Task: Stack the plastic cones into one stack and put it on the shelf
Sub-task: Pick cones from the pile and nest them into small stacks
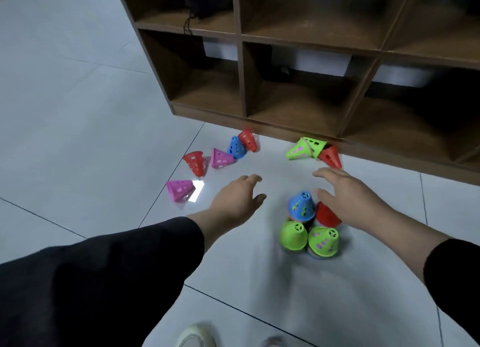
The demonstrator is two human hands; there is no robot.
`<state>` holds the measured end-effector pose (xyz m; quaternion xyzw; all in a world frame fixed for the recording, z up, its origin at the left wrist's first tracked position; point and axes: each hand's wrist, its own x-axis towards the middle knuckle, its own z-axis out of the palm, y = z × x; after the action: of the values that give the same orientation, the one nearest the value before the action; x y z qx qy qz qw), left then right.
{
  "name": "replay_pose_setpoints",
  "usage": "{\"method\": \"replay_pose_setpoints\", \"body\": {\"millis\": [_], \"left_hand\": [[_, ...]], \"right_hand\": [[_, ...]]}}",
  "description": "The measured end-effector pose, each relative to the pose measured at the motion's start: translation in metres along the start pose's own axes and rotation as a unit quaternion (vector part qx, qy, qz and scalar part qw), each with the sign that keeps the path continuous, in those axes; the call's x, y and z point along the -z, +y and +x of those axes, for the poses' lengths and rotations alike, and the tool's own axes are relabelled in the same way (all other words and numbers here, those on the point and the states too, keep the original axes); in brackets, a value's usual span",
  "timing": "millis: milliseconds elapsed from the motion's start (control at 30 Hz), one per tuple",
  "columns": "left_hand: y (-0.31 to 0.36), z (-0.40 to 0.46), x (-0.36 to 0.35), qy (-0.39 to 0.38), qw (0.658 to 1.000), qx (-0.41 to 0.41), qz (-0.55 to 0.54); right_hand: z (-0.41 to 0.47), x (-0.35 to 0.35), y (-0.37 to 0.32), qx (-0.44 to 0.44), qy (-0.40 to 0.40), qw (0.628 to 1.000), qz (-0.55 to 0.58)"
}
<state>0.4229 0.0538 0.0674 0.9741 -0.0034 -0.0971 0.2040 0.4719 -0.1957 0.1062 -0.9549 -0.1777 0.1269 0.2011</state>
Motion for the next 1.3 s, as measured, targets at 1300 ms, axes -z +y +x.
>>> {"method": "replay_pose_setpoints", "body": {"millis": [1300], "left_hand": [[-0.235,0.002,-0.028,0.082,0.986,0.141,-0.023]], "right_hand": [[0.206,-0.181,-0.149,0.062,-0.093,0.994,-0.010]]}}
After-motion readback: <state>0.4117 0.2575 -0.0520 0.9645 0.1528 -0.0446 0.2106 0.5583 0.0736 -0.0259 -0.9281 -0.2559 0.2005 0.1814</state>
